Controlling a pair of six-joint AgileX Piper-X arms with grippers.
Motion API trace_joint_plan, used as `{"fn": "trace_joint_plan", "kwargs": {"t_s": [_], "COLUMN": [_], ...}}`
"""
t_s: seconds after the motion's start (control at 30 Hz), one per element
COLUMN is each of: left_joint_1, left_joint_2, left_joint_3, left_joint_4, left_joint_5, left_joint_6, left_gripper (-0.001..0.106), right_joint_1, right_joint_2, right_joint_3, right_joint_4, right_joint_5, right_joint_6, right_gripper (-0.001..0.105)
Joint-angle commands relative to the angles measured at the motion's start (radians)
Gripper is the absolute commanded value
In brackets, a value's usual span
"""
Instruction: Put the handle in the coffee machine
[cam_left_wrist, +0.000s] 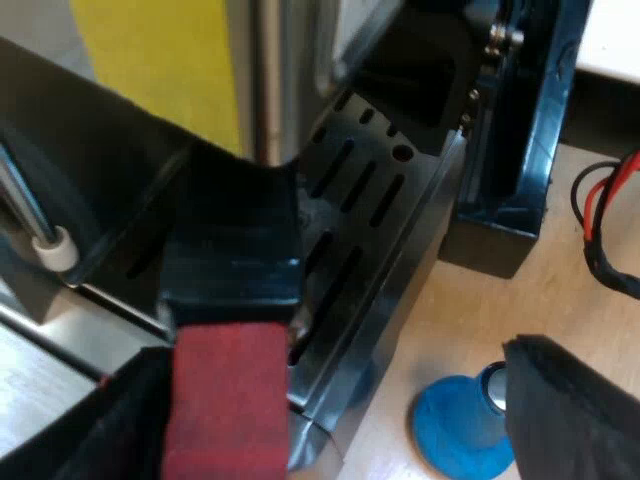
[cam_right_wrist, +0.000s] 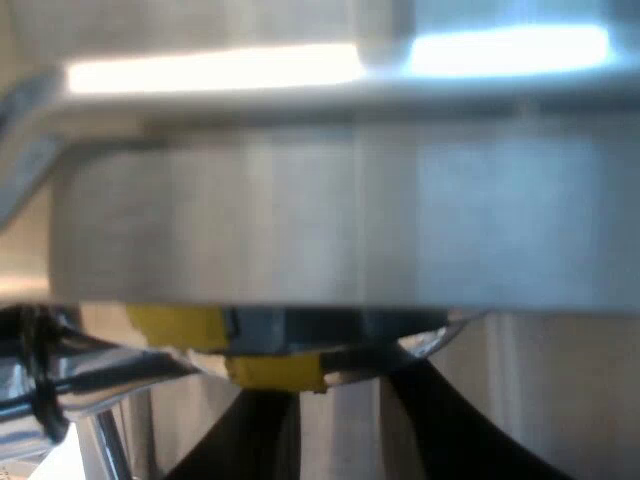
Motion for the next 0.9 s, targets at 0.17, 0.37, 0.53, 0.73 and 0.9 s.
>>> {"fn": "trace_joint_plan", "kwargs": {"t_s": [0.17, 0.37, 0.53, 0.73, 0.9], "left_joint_1": [0.111, 0.199, 0.216, 0.216, 0.203], "left_joint_2": [-0.02, -0.02, -0.022, -0.022, -0.02], "left_joint_3": [-0.088, -0.166, -0.188, -0.188, -0.188], "left_joint_4": [0.043, 0.094, 0.121, 0.114, 0.073], "left_joint_5": [0.058, 0.159, 0.168, 0.07, -0.011], "left_joint_6": [0.006, 0.01, 0.033, 0.033, 0.027], "left_gripper": [0.068, 0.068, 0.055, 0.001, 0.001], "right_joint_1": [-0.009, -0.006, -0.006, -0.006, -0.006], "right_joint_2": [-0.039, -0.039, -0.039, -0.039, -0.039], "right_joint_3": [-0.028, -0.028, -0.028, -0.028, -0.028], "right_joint_4": [-0.139, -0.139, -0.139, -0.139, -0.139], "right_joint_5": [0.035, 0.035, 0.035, 0.035, 0.035], "right_joint_6": [-0.002, -0.002, -0.002, -0.002, -0.002], "right_gripper": [0.023, 0.023, 0.023, 0.023, 0.023]}}
